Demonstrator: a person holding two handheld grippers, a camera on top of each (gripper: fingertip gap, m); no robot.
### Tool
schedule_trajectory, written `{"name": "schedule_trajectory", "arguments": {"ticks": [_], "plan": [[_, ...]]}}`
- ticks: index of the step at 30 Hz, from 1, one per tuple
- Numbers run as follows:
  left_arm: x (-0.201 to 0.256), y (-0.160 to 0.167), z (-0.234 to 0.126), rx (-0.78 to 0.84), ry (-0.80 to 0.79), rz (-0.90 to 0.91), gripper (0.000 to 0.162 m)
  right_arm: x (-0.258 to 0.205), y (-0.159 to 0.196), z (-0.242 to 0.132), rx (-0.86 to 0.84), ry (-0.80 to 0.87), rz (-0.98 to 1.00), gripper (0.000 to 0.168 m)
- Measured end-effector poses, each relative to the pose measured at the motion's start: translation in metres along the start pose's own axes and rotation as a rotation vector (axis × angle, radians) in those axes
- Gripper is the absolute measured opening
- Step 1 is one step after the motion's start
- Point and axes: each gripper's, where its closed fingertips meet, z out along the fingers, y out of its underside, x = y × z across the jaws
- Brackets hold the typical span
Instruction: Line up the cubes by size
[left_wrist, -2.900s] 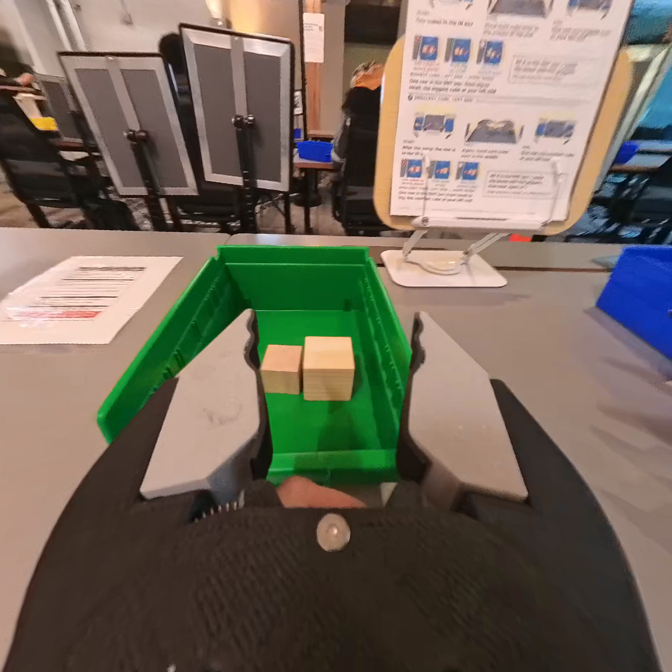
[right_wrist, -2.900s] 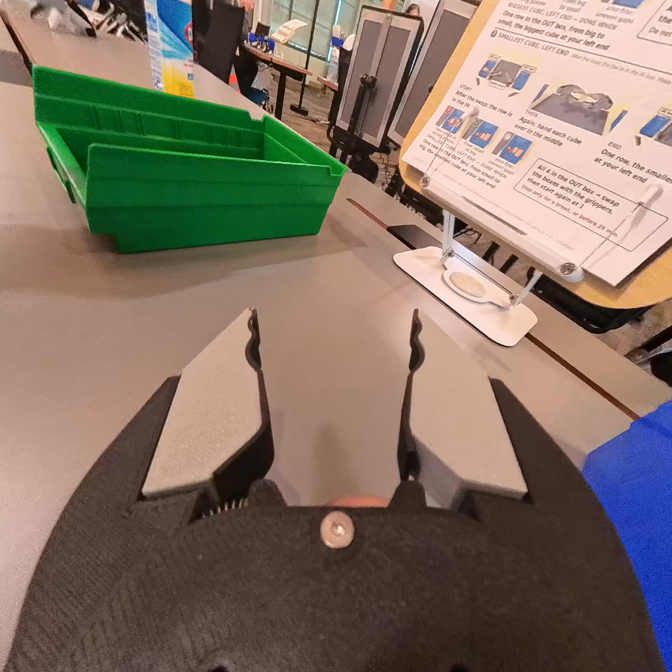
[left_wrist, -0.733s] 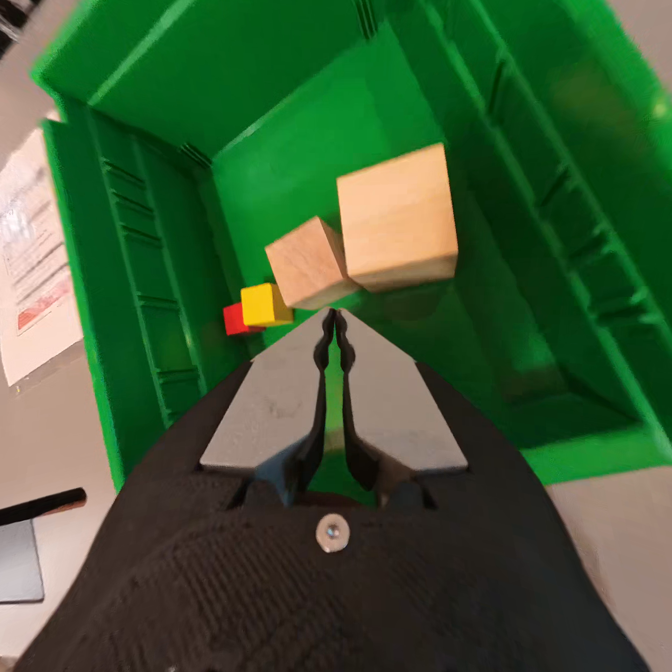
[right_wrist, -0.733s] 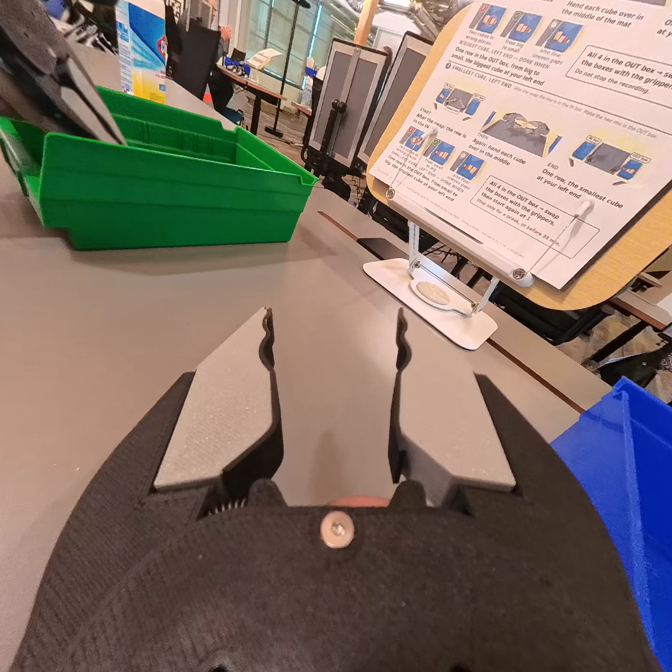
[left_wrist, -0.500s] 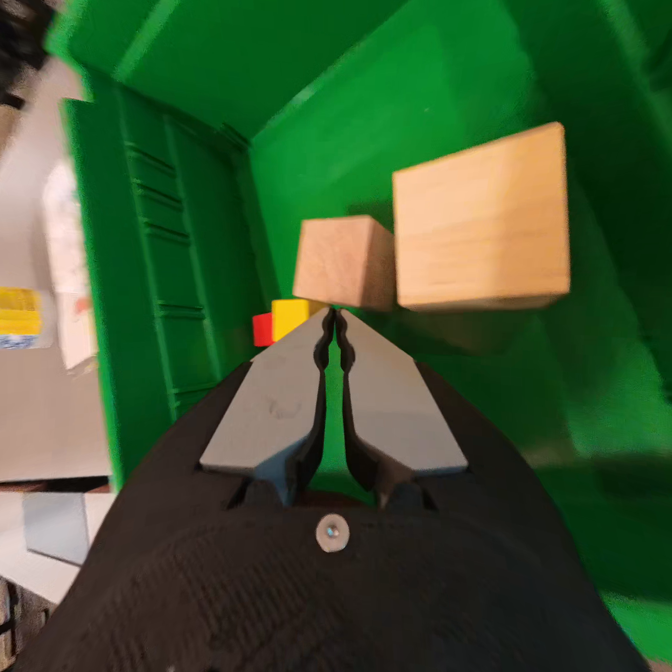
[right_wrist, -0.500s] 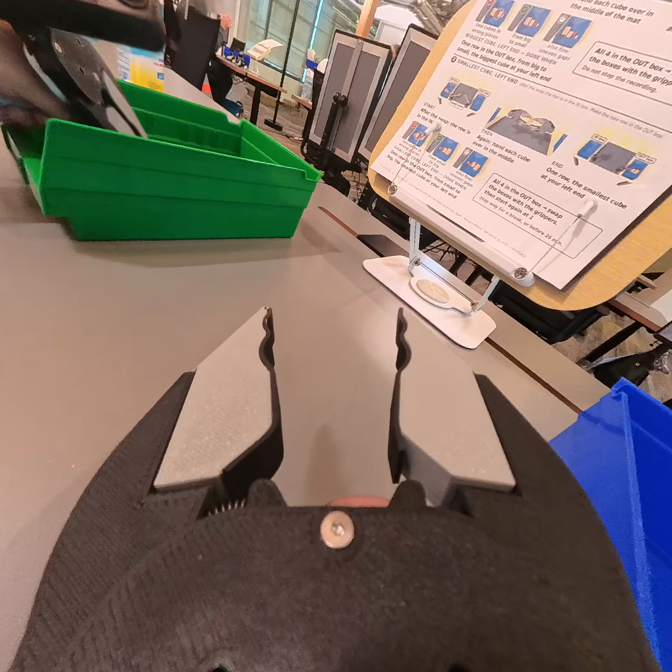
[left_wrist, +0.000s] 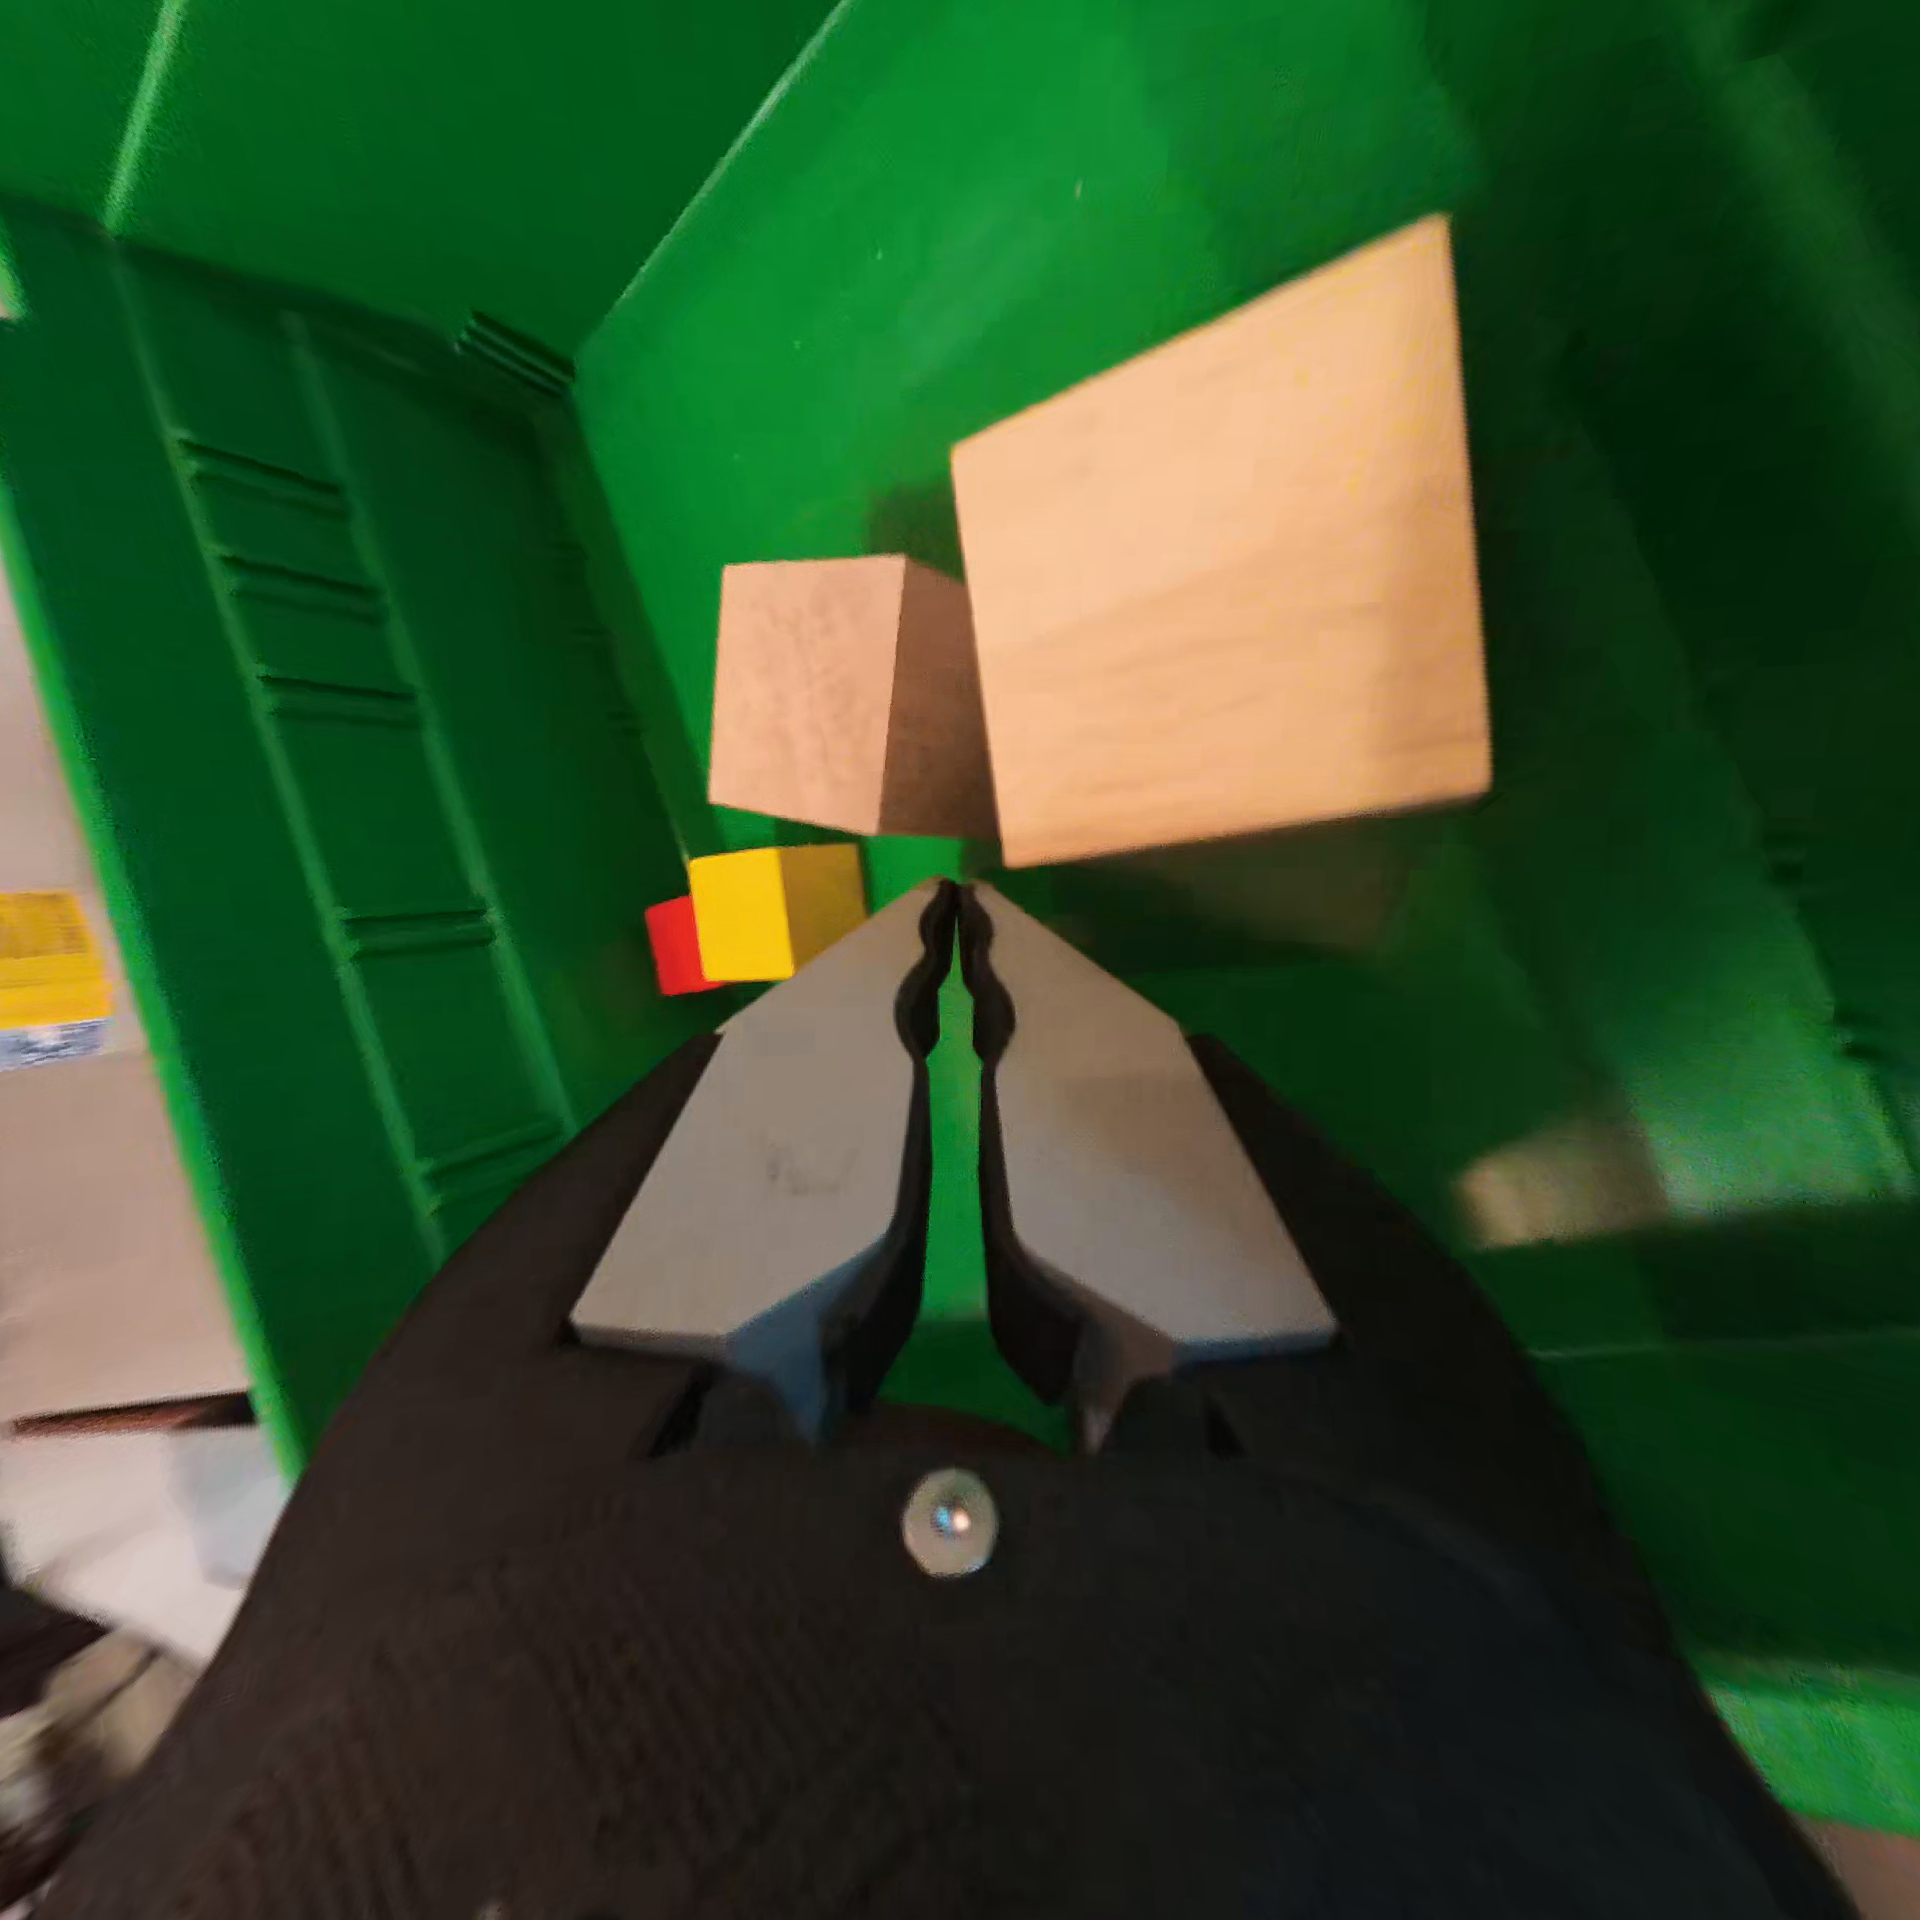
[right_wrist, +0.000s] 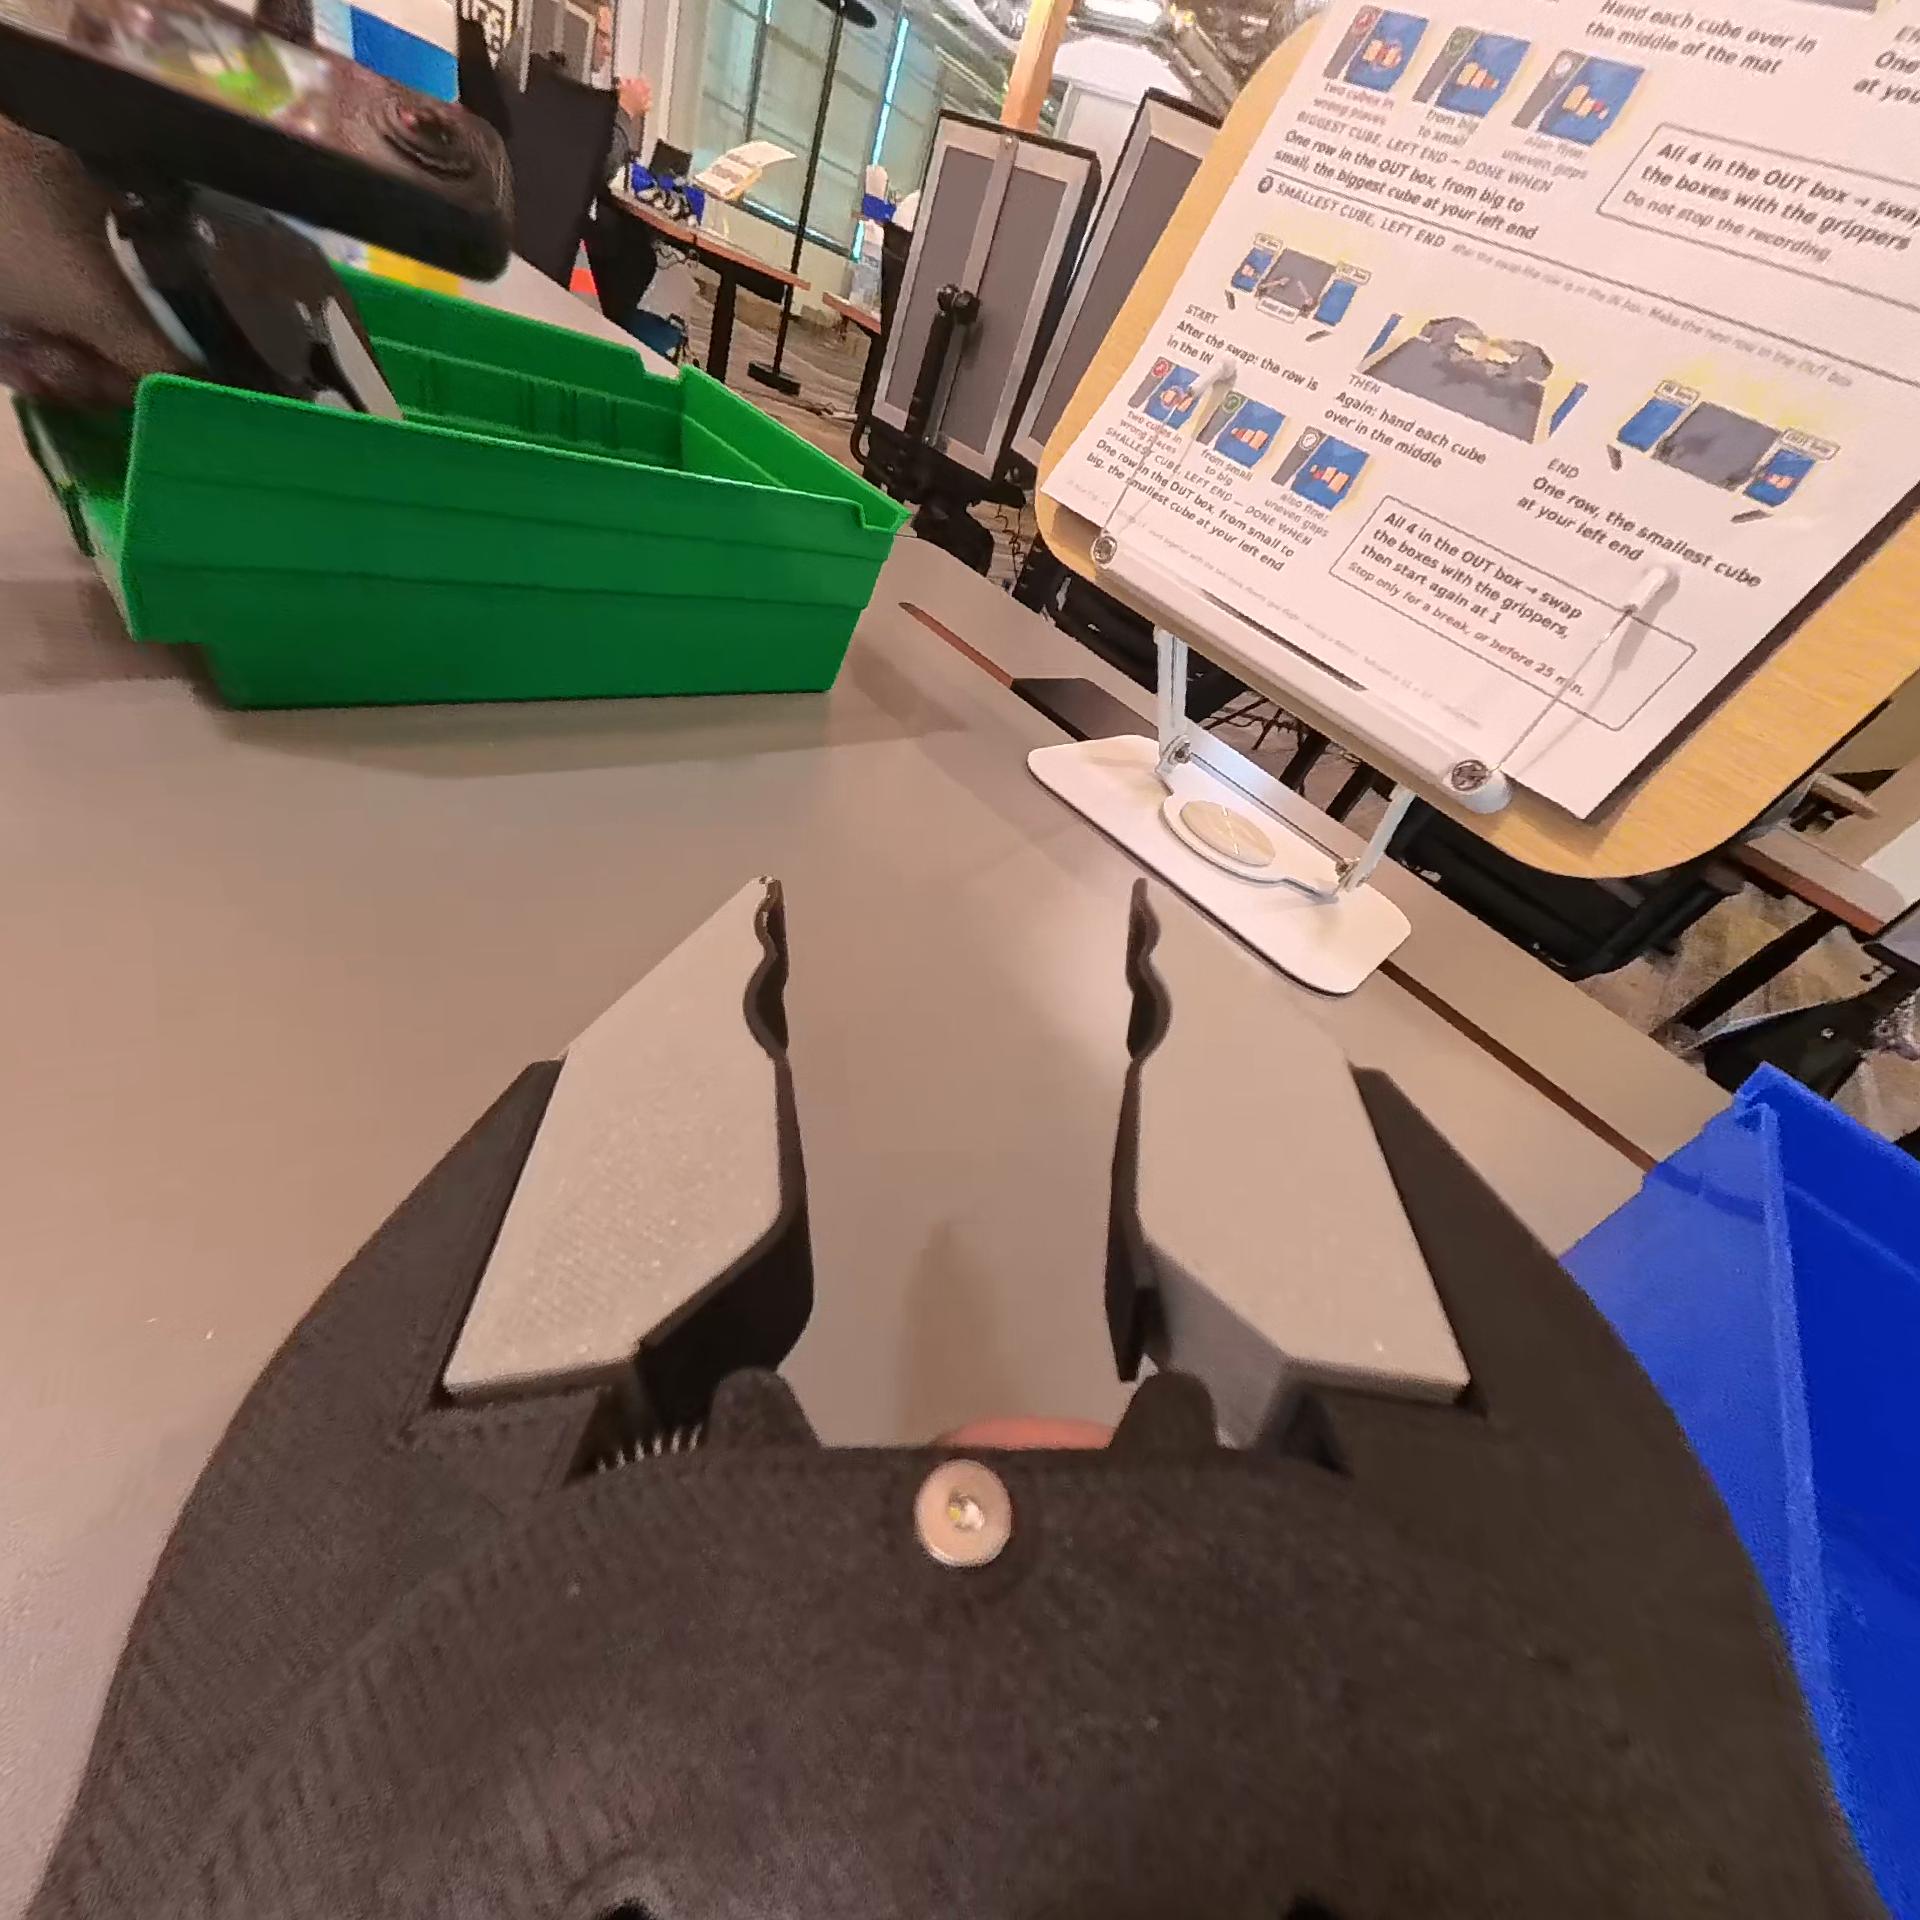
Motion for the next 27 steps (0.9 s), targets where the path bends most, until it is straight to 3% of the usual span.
{"name": "schedule_trajectory", "arguments": {"ticks": [16,20,27], "plan": [[-0.001,0.012,-0.01,-0.003,-0.052,0.051,0.0,0.009,-0.003,-0.005,0.017,0.006,0.057,0.063],[-0.018,0.012,-0.019,0.01,-0.06,-0.013,0.0,0.009,-0.004,-0.006,0.019,0.013,0.044,0.063],[-0.012,0.008,-0.026,-0.01,0.112,-0.015,0.0,0.006,-0.006,-0.006,0.026,0.0,0.044,0.063]]}}
